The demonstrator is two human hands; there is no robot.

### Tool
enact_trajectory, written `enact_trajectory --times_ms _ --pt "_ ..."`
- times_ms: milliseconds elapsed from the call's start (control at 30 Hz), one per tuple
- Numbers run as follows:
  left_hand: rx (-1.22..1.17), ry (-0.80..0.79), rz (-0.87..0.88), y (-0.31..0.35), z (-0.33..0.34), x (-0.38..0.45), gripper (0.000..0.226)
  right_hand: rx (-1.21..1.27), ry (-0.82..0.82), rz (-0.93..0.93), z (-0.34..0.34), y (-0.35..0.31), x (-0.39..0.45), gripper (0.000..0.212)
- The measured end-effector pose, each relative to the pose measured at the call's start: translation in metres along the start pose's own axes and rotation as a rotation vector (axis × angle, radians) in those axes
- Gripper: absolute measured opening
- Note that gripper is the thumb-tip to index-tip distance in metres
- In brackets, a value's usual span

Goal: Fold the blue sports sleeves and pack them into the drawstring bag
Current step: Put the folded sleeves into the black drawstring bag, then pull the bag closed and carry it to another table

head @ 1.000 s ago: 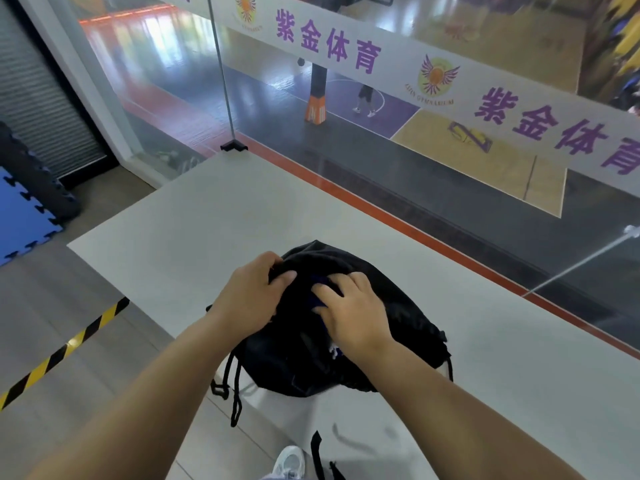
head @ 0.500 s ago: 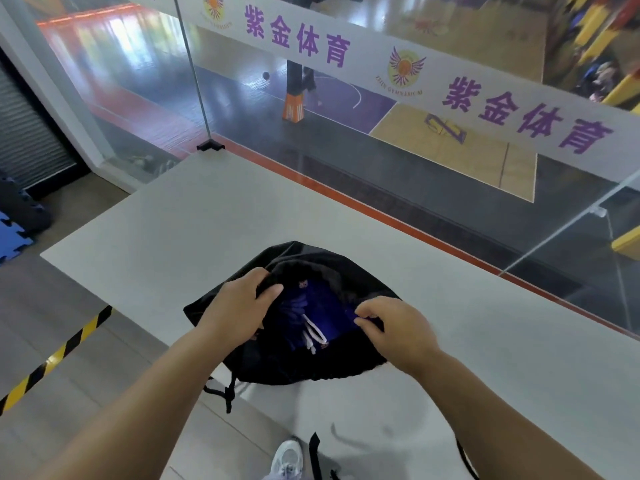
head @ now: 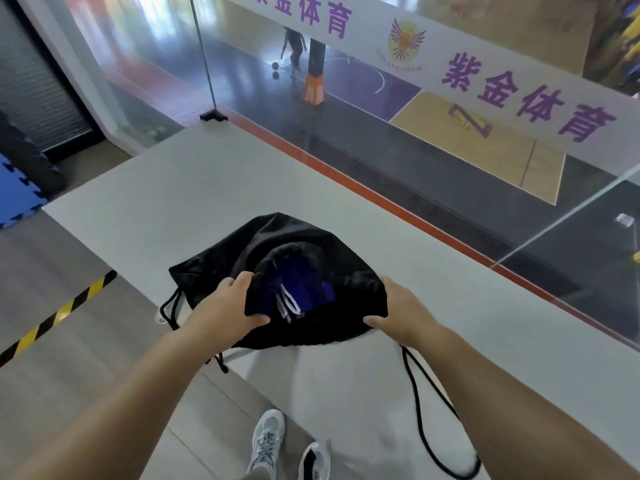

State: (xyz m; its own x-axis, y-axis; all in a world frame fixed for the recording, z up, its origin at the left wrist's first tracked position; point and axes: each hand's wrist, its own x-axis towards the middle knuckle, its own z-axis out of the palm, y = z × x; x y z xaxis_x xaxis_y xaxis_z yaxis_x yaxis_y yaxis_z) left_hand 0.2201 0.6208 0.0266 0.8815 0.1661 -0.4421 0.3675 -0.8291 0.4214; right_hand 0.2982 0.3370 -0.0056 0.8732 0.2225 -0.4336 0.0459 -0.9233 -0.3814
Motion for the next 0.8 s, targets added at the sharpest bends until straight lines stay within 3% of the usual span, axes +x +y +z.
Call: enact_trajectory --times_ms 133,233,333,600,800 --pt "-0.074 0.105 -0.062 -0.002 0.011 -0.005 0.065 0.039 -0.029 0.0 -0.004 0.005 0.007 0.047" --pt "-0.037 0.196 -0.133 -0.007 0.015 -0.008 0.057 -0.003 -0.055 0.046 -0.002 0.01 0.013 0.037" --pt "0.01 0.189 -0.19 -0.012 0.017 -0.011 0.051 -0.044 -0.132 0.067 0.003 0.015 0.015 0.03" --pt "0.339 0.063 -0.084 -0.003 0.0 -0.008 0.02 -0.064 -0.21 0.081 -0.024 0.012 0.004 0.039" --pt "0.283 0.086 -0.038 0.013 -0.053 0.004 0.016 -0.248 -0.112 0.104 -0.082 -0.009 -0.013 0.046"
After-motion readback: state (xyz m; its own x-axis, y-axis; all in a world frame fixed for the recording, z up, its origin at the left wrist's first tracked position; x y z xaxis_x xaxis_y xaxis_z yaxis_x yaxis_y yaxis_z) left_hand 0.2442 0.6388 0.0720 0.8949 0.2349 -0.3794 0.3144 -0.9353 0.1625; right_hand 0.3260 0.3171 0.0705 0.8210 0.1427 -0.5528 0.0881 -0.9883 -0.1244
